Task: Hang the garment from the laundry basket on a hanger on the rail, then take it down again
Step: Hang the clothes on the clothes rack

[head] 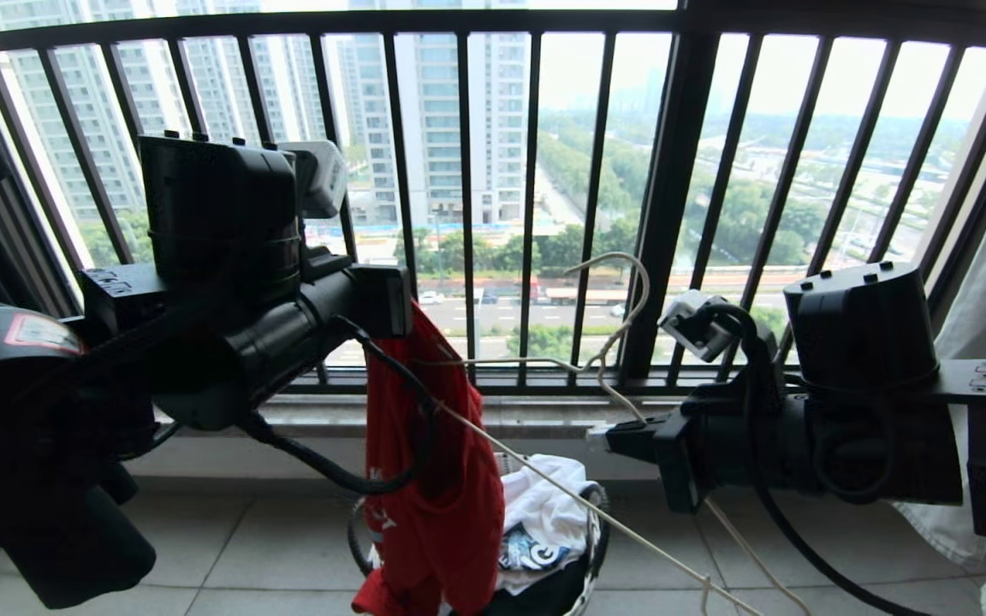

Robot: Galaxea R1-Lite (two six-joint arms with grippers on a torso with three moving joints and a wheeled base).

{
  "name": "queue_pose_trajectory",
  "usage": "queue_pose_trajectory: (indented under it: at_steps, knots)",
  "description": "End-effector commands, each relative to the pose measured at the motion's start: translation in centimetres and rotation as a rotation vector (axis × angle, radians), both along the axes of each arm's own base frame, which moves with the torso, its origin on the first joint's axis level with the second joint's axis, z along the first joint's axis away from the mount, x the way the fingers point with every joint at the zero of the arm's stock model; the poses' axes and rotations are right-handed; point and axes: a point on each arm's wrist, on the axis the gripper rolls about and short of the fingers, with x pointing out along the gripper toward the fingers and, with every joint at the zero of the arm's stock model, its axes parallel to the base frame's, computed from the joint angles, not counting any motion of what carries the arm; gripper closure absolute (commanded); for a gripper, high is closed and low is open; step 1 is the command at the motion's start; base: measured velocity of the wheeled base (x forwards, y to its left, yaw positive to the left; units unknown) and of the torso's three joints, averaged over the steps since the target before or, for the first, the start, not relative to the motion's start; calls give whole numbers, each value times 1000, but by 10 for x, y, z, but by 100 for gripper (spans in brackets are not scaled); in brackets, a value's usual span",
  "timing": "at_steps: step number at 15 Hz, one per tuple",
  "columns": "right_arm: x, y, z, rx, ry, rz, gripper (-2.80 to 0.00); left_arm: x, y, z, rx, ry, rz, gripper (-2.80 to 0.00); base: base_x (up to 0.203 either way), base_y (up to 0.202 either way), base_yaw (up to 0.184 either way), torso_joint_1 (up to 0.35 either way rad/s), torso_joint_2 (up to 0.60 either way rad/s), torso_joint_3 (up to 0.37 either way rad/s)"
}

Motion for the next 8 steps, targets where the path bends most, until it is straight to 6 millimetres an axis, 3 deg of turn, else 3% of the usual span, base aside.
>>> queue_pose_trajectory:
  at_steps: [1,8]
  knots:
    - [0,-1,0,-1,-1,-1,0,12,-2,-5,11,4,57,0,0,0,0,0,0,0]
    - [-2,-1,1,-5,-11,8,0,18,4,-5,8,2,82,0,0,0,0,0,0,0]
